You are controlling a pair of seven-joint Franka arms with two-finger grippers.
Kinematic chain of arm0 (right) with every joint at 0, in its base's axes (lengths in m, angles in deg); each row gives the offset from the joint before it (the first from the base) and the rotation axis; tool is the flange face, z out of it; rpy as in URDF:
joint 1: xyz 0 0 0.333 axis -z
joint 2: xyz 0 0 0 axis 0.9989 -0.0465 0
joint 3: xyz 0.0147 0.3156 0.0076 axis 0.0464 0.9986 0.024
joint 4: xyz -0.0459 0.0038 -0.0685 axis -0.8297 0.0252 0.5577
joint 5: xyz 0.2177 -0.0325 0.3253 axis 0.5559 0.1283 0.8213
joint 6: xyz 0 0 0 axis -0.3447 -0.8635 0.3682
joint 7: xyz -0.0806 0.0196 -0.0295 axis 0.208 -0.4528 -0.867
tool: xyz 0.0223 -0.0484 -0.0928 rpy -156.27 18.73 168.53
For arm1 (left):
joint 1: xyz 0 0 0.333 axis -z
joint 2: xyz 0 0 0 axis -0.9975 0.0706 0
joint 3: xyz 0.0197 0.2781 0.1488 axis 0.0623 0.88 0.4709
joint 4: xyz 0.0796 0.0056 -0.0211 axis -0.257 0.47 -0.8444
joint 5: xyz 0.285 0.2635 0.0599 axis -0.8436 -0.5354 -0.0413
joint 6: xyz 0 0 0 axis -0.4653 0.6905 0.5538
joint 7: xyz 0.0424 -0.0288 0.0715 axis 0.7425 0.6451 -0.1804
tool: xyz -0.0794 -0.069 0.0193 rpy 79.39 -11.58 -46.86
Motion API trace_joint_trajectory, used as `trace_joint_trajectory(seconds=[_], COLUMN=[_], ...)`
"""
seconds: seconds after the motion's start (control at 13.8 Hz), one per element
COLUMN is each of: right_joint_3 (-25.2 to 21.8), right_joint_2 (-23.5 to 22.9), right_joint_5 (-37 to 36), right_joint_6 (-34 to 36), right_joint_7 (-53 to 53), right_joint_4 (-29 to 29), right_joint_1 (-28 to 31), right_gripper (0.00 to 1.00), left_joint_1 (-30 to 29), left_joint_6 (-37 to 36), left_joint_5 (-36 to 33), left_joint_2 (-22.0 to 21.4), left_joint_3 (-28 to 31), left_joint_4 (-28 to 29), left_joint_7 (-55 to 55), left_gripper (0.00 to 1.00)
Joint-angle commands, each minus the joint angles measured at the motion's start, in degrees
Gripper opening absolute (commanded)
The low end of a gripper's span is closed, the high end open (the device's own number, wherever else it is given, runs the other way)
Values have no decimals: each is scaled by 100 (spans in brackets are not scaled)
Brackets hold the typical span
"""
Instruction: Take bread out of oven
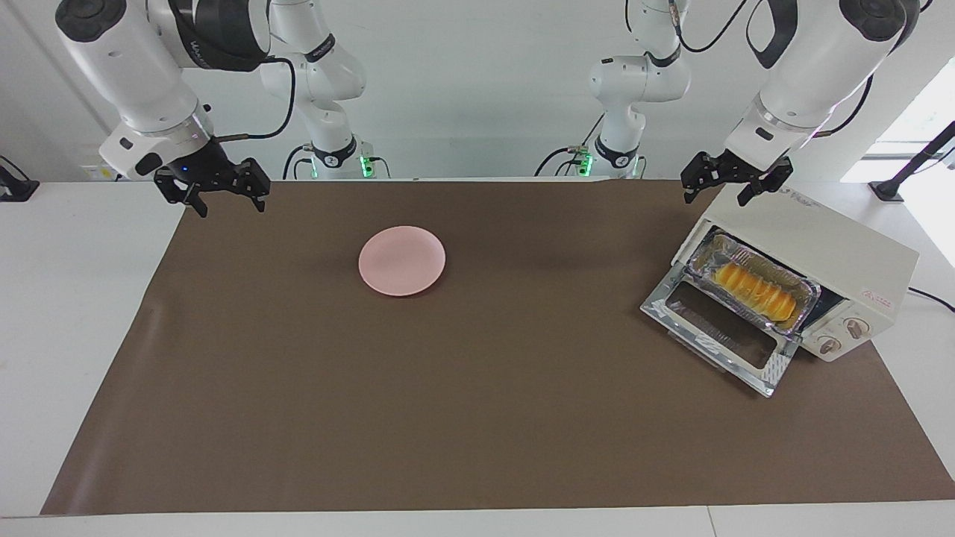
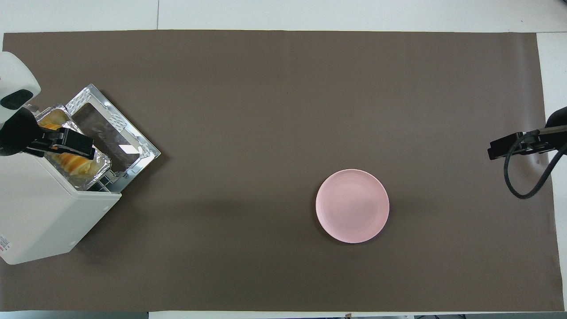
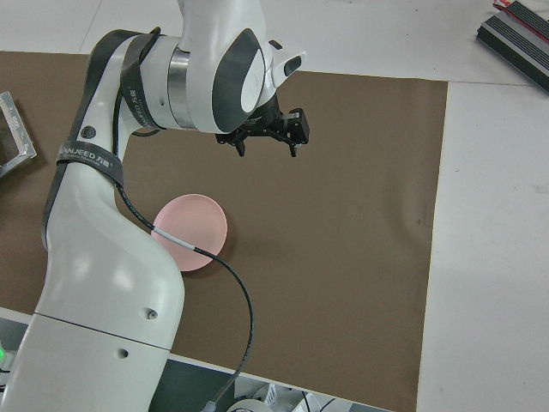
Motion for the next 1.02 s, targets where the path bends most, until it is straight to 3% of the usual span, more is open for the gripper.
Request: trace_joint_trajectory(seconds=[0.0,0.44,0.58,0.94], right_joint_3=[57,66,57,66], right_joint_2=[151,151,151,151], right_joint_5=[-91,-91,-91,-91], right_joint_6=[-64,-64,-64,-64], right_joint_7=[-60,-60,-60,-60], right_joint_4=[179,179,179,179], right_joint_1=[64,64,64,64], right_gripper=[100,100,100,100], left_joint_1=[28,20,2,177], left_joint_6=[107,142,492,606], left_joint_5=[-102,-102,-320,-750], left_joint_2=[-133,-195,-125,1499], left_joint_3=[0,17,26,26], left_joint_4=[162,153,162,-918], left_joint_7=[14,75,75,2171], left_gripper=[100,100,100,100])
